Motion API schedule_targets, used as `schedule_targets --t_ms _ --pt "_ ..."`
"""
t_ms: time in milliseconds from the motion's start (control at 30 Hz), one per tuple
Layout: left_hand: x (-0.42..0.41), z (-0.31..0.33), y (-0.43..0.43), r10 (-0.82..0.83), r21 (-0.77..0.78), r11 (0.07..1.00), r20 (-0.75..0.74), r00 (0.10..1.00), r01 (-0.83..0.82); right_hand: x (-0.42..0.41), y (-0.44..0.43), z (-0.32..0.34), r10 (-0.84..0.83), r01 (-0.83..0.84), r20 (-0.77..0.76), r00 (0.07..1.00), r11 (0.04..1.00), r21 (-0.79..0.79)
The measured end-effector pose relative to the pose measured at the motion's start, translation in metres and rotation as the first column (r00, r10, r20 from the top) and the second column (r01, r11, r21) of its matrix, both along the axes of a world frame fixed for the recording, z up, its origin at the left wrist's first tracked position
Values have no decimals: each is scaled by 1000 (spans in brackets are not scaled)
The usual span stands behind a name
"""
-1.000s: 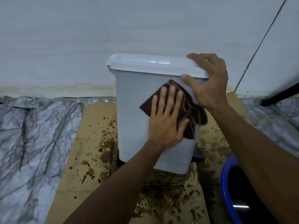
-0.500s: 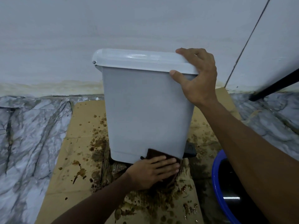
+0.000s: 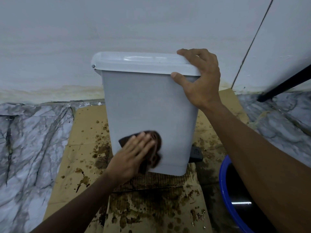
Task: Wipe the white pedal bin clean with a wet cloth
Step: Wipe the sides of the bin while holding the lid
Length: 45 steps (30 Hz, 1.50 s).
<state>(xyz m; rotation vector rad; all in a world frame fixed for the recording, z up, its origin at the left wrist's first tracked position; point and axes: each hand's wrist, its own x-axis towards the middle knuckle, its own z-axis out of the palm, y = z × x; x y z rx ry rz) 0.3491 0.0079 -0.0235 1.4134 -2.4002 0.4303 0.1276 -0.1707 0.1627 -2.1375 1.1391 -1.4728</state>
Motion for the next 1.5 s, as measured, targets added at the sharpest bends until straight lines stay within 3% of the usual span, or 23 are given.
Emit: schedule_targets --t_ms 67,133,233,333,500,600,700,833,867,900,967,1000,1067,1133,1167,1200,1233,1267,1333,1400,1500 --pt "-6 13 -13 162 -29 984 -266 950 -176 1 0 0 -1 1 -2 1000 1000 2" --pt "-16 28 -29 279 -48 938 -486 828 -344 1 0 0 -3 3 -3 1000 1000 -2" --pt "-38 52 -60 348 -78 852 -656 670 -518 0 0 0 -4 4 -3 1000 1000 -2" --pt "-59 67 -82 355 -110 826 -660 662 -553 0 -2 0 0 0 -12 1000 1000 -7" --pt "-69 65 -87 275 -186 898 -471 838 -399 -1 -3 -2 9 -10 -27 1000 1000 -19" --pt "-63 74 -89 305 -171 865 -566 766 -471 -2 -1 -2 17 -18 -32 999 999 -41" --pt "-54 92 -94 337 -90 788 -765 548 -610 -2 3 -2 23 -25 -32 999 999 -48" --pt "-53 113 -88 236 -27 775 -915 328 -631 -4 14 -1 35 -38 -32 999 995 -88" --pt "-55 120 -86 193 22 769 -961 199 -639 -5 18 -1 38 -41 -29 999 994 -99" --pt "-56 130 -83 134 106 756 -991 -5 -646 -5 22 0 42 -44 -26 999 993 -109" --pt "-54 158 -81 -77 293 741 -856 -511 -604 -7 30 2 49 -52 -29 998 989 -136" --pt "-49 172 -81 -196 336 739 -721 -664 -584 -7 34 3 54 -58 -33 998 986 -155" --pt "-41 195 -76 -273 342 773 -581 -767 -534 -10 44 3 63 -68 -36 997 980 -185" --pt "-41 212 -71 -162 288 812 -724 -670 -507 -11 55 2 78 -82 -25 997 973 -217" --pt "-43 217 -67 14 315 807 -856 -517 -499 -12 61 2 89 -90 -15 996 971 -222" --pt "-44 217 -65 245 361 772 -928 -279 -523 -13 65 2 100 -99 -6 995 971 -216" --pt "-42 215 -63 448 381 718 -893 -32 -582 -14 69 2 109 -107 1 994 974 -202" --pt "-38 214 -60 576 356 673 -802 157 -649 -15 73 4 117 -114 6 993 977 -183" --pt "-29 222 -53 655 248 668 -643 397 -701 -16 82 7 123 -120 15 992 982 -145" --pt "-23 237 -49 629 182 751 -492 602 -635 -17 90 10 125 -119 40 991 986 -119" --pt "-30 262 -52 543 391 824 -340 768 -410 -16 109 14 87 -79 89 992 993 -87"
